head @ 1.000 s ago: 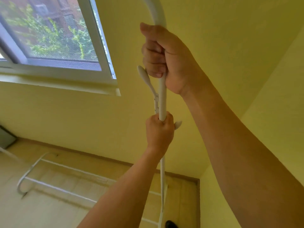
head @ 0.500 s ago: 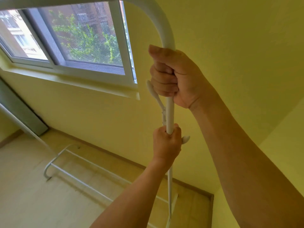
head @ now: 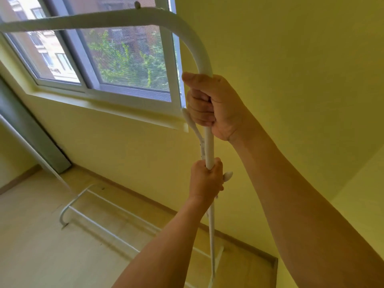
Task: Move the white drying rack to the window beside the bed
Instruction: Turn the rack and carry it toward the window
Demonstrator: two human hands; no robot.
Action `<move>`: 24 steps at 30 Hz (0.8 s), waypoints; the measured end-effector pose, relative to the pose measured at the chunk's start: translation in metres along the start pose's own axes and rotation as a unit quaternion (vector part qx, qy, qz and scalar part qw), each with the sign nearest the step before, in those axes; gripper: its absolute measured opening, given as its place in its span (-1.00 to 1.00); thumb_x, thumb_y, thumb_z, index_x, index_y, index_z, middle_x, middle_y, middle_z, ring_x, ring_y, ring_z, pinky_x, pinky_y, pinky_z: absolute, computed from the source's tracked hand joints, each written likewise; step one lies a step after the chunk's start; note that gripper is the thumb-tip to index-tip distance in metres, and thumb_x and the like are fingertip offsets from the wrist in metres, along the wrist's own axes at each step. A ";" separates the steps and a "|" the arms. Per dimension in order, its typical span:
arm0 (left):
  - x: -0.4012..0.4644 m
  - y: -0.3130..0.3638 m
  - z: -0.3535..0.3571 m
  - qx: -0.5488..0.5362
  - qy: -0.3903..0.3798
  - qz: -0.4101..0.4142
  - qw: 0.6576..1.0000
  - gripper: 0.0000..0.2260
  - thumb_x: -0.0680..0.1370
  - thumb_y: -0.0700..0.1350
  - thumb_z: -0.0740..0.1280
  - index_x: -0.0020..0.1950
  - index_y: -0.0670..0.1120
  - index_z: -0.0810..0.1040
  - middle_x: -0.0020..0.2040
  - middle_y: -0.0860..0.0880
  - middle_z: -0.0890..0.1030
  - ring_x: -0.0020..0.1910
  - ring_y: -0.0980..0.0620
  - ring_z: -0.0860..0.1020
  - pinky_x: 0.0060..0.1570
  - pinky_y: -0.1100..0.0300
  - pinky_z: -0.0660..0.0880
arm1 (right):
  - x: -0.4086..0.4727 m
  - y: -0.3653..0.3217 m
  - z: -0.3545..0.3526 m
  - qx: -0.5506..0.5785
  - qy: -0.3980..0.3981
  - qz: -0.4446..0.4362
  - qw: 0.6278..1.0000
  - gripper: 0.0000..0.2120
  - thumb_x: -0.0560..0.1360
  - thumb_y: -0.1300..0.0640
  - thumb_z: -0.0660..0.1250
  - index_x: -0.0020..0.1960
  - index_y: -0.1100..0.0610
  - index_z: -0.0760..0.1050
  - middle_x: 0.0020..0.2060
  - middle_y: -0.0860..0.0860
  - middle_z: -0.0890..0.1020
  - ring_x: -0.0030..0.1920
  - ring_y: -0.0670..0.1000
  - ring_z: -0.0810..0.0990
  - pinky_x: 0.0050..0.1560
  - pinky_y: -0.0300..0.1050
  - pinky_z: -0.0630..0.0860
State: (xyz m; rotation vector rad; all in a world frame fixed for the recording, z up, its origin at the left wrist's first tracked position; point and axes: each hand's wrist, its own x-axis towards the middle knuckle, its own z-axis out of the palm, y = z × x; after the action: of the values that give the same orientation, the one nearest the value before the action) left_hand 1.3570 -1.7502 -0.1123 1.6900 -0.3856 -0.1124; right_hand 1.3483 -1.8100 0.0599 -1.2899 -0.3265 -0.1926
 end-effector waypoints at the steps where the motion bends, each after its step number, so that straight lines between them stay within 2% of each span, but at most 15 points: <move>1: 0.002 -0.001 -0.003 -0.001 -0.004 -0.004 1.000 -0.65 0.57 -0.12 0.23 -0.42 -0.14 0.37 -0.65 0.05 0.44 -0.67 0.08 0.44 -0.60 -0.16 0.51 | 0.003 0.002 0.002 0.002 -0.004 0.000 1.000 -0.52 0.53 0.09 0.29 -0.49 0.02 0.15 -0.65 -0.09 0.19 -0.63 -0.06 0.06 -0.59 -0.27 0.05; 4: 0.009 -0.001 -0.015 0.005 -0.008 -0.020 1.000 -0.68 0.58 -0.12 0.23 -0.38 -0.13 0.37 -0.60 0.06 0.44 -0.64 0.07 0.45 -0.51 -0.07 0.55 | 0.013 0.010 0.005 0.010 -0.013 0.000 1.000 -0.52 0.52 0.09 0.29 -0.49 0.01 0.16 -0.65 -0.09 0.19 -0.64 -0.06 0.07 -0.59 -0.28 0.06; 8: 0.016 -0.001 -0.030 0.015 -0.013 -0.039 0.999 -0.75 0.60 -0.15 0.24 -0.28 -0.14 0.44 -0.42 -0.13 0.44 -0.60 0.07 0.48 -0.50 0.07 0.57 | 0.025 0.017 0.012 0.024 -0.019 0.004 1.000 -0.54 0.50 0.09 0.32 -0.48 0.02 0.16 -0.64 -0.09 0.18 -0.63 -0.07 0.07 -0.59 -0.26 0.04; 10: 0.020 -0.002 -0.035 0.006 -0.007 -0.041 0.999 -0.77 0.60 -0.16 0.25 -0.26 -0.13 0.43 -0.38 -0.15 0.42 -0.59 0.12 0.48 -0.53 0.14 0.57 | 0.030 0.019 0.015 0.022 -0.031 0.001 0.999 -0.52 0.52 0.11 0.31 -0.48 0.03 0.16 -0.63 -0.09 0.18 -0.63 -0.07 0.07 -0.60 -0.27 0.06; 13: 0.029 -0.004 -0.048 0.010 0.009 -0.045 0.999 -0.75 0.58 -0.16 0.25 -0.31 -0.11 0.39 -0.41 -0.12 0.40 -0.59 0.12 0.48 -0.52 0.13 0.57 | 0.043 0.026 0.020 0.041 -0.057 0.008 0.998 -0.51 0.55 0.14 0.29 -0.48 0.02 0.15 -0.63 -0.09 0.18 -0.64 -0.08 0.09 -0.60 -0.29 0.07; 17: 0.036 -0.008 -0.060 0.014 0.029 -0.055 0.998 -0.69 0.52 -0.17 0.24 -0.42 -0.07 0.31 -0.58 0.10 0.37 -0.59 0.04 0.43 -0.43 -0.02 0.57 | 0.058 0.034 0.026 0.057 -0.085 0.016 0.995 -0.52 0.53 0.13 0.30 -0.49 0.01 0.17 -0.63 -0.10 0.18 -0.64 -0.08 0.10 -0.59 -0.31 0.07; 20: 0.041 -0.008 -0.070 0.013 0.038 -0.073 0.996 -0.69 0.52 -0.19 0.23 -0.42 -0.07 0.29 -0.60 0.11 0.36 -0.59 0.02 0.41 -0.37 -0.08 0.55 | 0.070 0.042 0.031 0.060 -0.105 0.023 0.992 -0.53 0.51 0.11 0.32 -0.47 0.02 0.16 -0.63 -0.09 0.18 -0.63 -0.06 0.10 -0.58 -0.27 0.07; 24: 0.049 -0.004 -0.086 0.005 0.019 -0.073 0.997 -0.64 0.57 -0.25 0.23 -0.43 -0.08 0.30 -0.51 0.00 0.34 -0.61 0.11 0.42 -0.47 0.10 0.54 | 0.088 0.048 0.035 0.078 -0.159 0.045 0.983 -0.57 0.51 0.09 0.30 -0.44 0.03 0.17 -0.61 -0.08 0.18 -0.61 -0.05 0.09 -0.55 -0.17 0.01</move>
State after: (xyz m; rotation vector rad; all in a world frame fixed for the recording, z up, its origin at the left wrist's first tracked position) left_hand 1.4283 -1.6844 -0.0950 1.7278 -0.2341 -0.1870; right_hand 1.4414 -1.7596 0.0547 -1.1751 -0.5440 0.1168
